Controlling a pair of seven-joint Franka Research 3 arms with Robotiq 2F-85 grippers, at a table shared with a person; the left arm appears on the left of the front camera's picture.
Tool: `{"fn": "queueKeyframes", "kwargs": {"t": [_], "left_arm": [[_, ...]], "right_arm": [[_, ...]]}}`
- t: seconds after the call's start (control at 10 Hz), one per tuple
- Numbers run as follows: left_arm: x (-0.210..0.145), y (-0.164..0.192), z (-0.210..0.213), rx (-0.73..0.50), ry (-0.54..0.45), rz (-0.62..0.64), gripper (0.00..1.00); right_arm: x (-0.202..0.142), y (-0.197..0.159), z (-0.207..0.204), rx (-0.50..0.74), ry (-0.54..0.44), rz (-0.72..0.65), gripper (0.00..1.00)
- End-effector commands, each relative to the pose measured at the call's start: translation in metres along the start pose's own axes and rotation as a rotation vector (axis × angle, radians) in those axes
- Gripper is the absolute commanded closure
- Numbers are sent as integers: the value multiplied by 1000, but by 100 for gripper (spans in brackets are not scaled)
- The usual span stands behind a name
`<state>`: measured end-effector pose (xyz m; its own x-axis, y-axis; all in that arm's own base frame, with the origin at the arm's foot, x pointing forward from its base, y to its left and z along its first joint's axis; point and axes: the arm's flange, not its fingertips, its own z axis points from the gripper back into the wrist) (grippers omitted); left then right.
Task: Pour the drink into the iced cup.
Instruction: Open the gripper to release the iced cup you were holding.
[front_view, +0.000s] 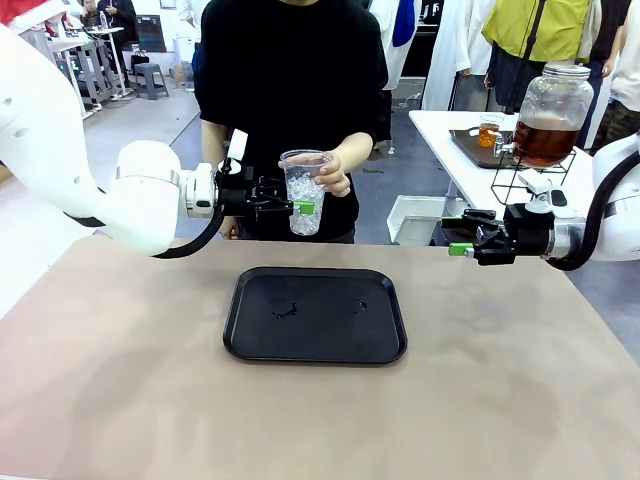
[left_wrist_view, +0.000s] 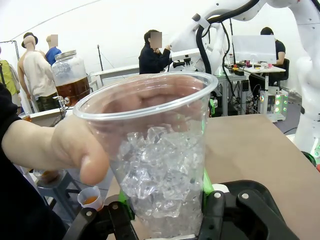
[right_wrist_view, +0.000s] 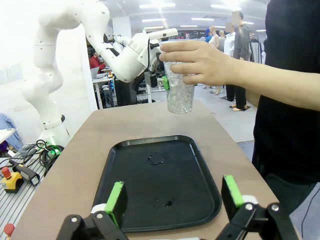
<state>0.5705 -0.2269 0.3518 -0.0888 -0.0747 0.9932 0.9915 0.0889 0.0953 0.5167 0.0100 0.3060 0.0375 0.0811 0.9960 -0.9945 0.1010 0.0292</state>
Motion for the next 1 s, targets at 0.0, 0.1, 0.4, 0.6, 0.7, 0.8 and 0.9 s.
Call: {"fn": "queueKeyframes", "kwargs": {"t": [0.0,0.1,0.4,0.6,0.7,0.8,0.9], "left_arm": [[3,-1,-1,0,-5,-13,40],[3,-1,-1,0,-5,-13,40],[3,-1,-1,0,-5,-13,40],[3,-1,-1,0,-5,-13,40],[3,-1,-1,0,-5,-13,40],[0,0,0,0,0,-1,20],[-1,1,2,-12,-4,-2,0]], "right_arm": [[4,-3,-2,10,7,-6,0],[4,-3,-2,10,7,-6,0],[4,-3,-2,10,7,-6,0],[4,-3,-2,10,7,-6,0],[4,-3,-2,10,7,-6,0],[4,-3,-2,10,7,-6,0],[4,-3,-2,10,7,-6,0]]}}
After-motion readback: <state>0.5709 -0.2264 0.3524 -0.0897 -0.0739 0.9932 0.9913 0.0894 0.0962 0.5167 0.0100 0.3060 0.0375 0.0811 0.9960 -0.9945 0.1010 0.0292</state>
